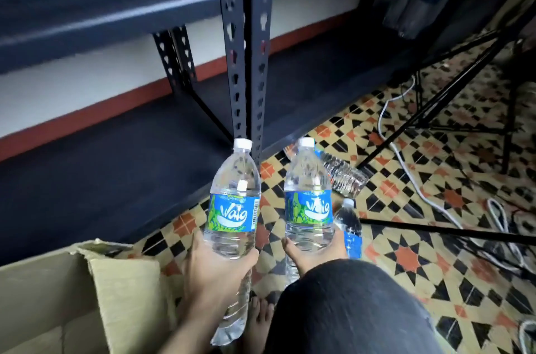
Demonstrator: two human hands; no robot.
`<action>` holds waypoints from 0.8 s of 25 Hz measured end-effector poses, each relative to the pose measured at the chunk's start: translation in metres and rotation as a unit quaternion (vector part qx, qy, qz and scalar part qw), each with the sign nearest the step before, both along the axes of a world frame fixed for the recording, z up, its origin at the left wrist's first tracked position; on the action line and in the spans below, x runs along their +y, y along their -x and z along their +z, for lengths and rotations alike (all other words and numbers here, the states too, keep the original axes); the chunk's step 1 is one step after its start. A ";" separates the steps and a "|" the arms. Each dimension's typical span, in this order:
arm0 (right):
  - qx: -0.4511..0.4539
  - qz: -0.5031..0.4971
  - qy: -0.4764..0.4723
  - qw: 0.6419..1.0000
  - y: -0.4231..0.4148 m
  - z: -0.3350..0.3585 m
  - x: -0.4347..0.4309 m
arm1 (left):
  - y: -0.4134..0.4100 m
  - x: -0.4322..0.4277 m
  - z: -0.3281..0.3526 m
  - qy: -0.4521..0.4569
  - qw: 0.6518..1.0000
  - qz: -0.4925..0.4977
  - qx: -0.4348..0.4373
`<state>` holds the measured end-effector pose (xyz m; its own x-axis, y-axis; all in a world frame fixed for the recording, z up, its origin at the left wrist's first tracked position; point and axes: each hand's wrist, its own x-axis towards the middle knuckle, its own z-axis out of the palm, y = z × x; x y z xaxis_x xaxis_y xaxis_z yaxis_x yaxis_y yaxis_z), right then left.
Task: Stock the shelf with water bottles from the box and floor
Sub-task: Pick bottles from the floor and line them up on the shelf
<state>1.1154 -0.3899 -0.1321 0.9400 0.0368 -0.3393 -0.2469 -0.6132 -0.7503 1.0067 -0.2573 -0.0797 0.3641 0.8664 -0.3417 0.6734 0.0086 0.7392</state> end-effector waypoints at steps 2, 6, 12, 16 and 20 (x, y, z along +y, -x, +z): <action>-0.059 0.022 -0.030 0.998 -0.004 0.041 0.003 | 0.005 0.004 0.045 -0.054 0.998 -0.013 -0.030; -0.182 0.077 -0.087 0.976 -0.006 0.125 0.009 | 0.025 0.015 0.130 -0.143 0.982 -0.015 -0.123; -0.298 0.106 -0.164 0.934 0.011 0.239 0.029 | 0.054 0.028 0.235 -0.235 0.937 0.011 -0.259; -0.304 0.130 -0.239 0.913 0.047 0.303 0.063 | 0.080 0.036 0.287 -0.285 0.903 0.069 -0.315; -0.295 0.184 -0.306 0.886 0.089 0.346 0.104 | 0.110 0.054 0.322 -0.304 0.882 0.122 -0.338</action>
